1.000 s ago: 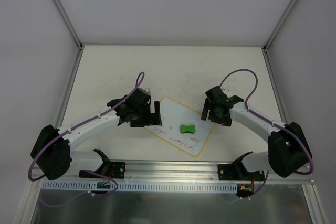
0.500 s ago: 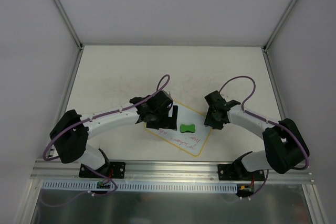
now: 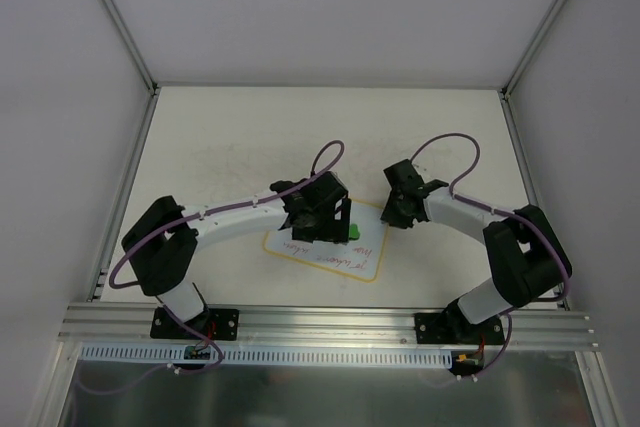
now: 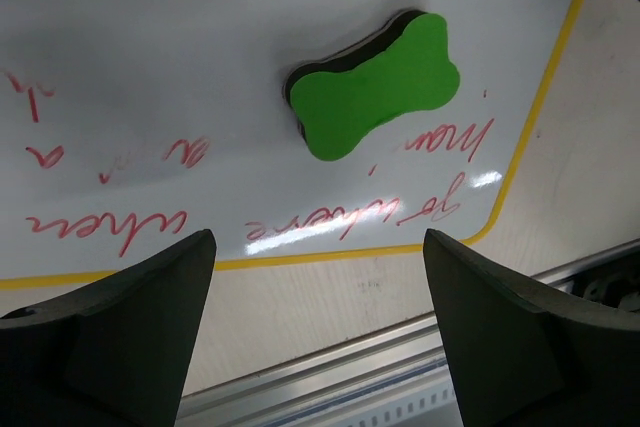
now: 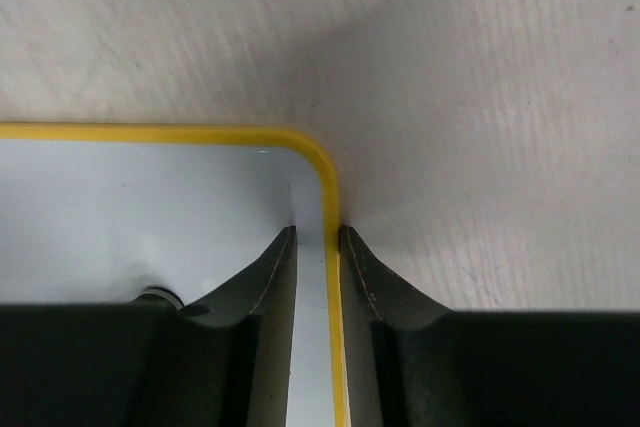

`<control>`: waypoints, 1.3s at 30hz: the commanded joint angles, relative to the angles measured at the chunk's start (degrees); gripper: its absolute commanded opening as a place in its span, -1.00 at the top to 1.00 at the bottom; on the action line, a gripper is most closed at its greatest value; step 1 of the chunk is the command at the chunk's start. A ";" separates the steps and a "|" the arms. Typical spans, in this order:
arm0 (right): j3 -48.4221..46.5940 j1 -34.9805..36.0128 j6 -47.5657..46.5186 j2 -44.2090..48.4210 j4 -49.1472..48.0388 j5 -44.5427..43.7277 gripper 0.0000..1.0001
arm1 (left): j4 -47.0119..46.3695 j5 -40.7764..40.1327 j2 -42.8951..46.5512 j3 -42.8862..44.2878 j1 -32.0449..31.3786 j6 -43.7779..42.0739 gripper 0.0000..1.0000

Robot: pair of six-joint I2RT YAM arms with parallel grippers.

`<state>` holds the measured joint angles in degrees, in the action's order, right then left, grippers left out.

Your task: Erase the whiteboard

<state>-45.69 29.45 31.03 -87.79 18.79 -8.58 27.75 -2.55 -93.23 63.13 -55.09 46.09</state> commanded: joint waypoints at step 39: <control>4.30 -0.18 -1.06 -6.08 -5.87 1.64 0.63 | -7.79 7.38 -14.88 10.96 2.80 -41.87 0.00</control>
<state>-44.14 29.36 30.81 -89.71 6.90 -6.57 22.26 2.90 -108.68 74.02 -52.64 5.21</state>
